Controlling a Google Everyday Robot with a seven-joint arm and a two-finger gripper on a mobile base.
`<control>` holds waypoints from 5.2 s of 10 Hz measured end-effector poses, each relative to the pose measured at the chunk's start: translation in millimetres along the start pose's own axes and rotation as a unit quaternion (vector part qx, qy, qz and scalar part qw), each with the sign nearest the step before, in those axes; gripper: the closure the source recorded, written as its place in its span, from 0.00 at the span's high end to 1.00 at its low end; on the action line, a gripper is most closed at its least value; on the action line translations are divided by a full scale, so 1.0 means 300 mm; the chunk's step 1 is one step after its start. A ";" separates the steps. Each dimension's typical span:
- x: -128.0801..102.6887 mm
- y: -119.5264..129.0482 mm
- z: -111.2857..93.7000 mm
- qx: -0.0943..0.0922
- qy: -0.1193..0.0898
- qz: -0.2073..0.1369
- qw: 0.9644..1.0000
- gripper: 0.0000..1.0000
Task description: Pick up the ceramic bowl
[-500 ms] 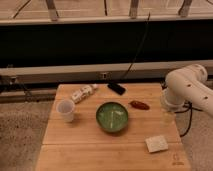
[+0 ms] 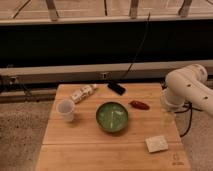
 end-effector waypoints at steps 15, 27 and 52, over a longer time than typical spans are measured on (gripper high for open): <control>-0.148 0.025 0.042 0.006 0.034 -0.098 0.995 0.80; -0.334 0.051 0.156 0.021 0.073 -0.267 0.961 0.80; -0.479 -0.008 0.542 0.013 0.059 -0.401 0.914 0.80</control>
